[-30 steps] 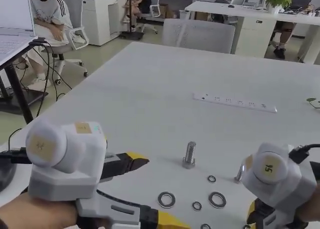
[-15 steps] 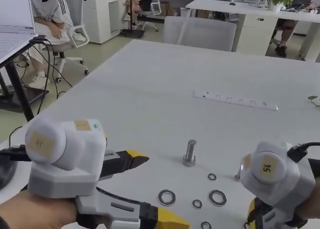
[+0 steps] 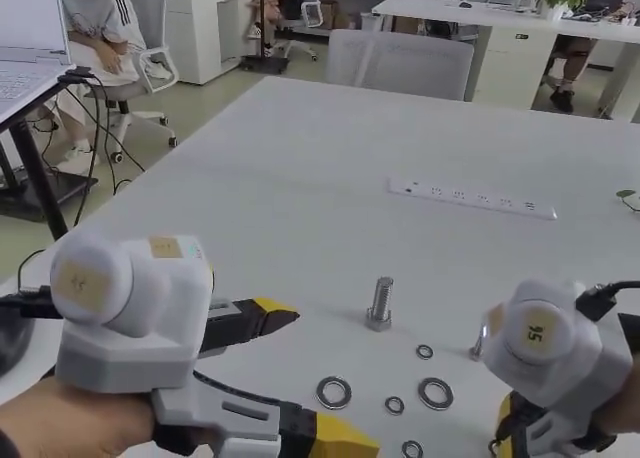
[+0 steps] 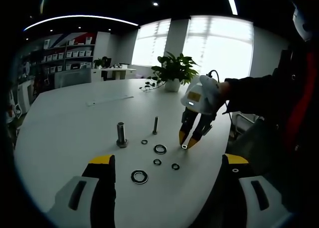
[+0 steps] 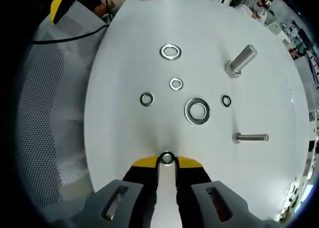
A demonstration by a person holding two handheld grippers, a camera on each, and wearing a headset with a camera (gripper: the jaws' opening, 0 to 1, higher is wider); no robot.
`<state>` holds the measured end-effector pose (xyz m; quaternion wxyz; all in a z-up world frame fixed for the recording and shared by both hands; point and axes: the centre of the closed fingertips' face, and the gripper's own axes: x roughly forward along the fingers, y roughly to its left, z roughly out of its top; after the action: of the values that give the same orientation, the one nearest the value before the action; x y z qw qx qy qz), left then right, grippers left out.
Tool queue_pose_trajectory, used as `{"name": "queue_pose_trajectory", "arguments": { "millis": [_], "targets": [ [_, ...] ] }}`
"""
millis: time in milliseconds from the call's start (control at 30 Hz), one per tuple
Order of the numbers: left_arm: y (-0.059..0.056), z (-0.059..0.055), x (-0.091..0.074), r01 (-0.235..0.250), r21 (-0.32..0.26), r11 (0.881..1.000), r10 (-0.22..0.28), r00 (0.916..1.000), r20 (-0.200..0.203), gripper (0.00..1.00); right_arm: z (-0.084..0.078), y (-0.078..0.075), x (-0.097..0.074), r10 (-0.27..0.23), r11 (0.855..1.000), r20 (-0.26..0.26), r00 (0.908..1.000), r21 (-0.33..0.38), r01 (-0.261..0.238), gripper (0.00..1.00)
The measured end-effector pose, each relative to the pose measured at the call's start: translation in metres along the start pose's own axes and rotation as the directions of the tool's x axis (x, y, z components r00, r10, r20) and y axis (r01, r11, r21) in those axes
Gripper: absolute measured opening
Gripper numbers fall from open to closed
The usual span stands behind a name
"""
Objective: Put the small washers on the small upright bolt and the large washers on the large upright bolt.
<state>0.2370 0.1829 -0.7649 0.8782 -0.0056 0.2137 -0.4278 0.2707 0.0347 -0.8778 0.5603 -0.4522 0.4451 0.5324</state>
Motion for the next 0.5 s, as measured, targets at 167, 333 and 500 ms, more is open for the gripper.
{"name": "queue_pose_trajectory", "arguments": {
  "millis": [167,333,500],
  "targets": [
    [-0.001,0.0,0.0,0.003,0.002,1.0,-0.003,1.0,0.0,0.88,-0.001,-0.002,-0.006,-0.008,1.0,0.0,1.0,0.002,0.008,0.13],
    [-0.002,0.001,0.0,0.004,0.005,1.0,-0.004,1.0,0.0,0.88,-0.002,-0.006,-0.015,-0.019,1.0,0.001,0.9998,0.002,0.019,0.13],
    [-0.002,0.002,0.001,0.006,0.006,1.0,-0.006,1.0,0.001,0.88,0.0,-0.013,-0.027,-0.039,0.999,0.012,0.9992,0.008,0.039,0.13]
  ]
}}
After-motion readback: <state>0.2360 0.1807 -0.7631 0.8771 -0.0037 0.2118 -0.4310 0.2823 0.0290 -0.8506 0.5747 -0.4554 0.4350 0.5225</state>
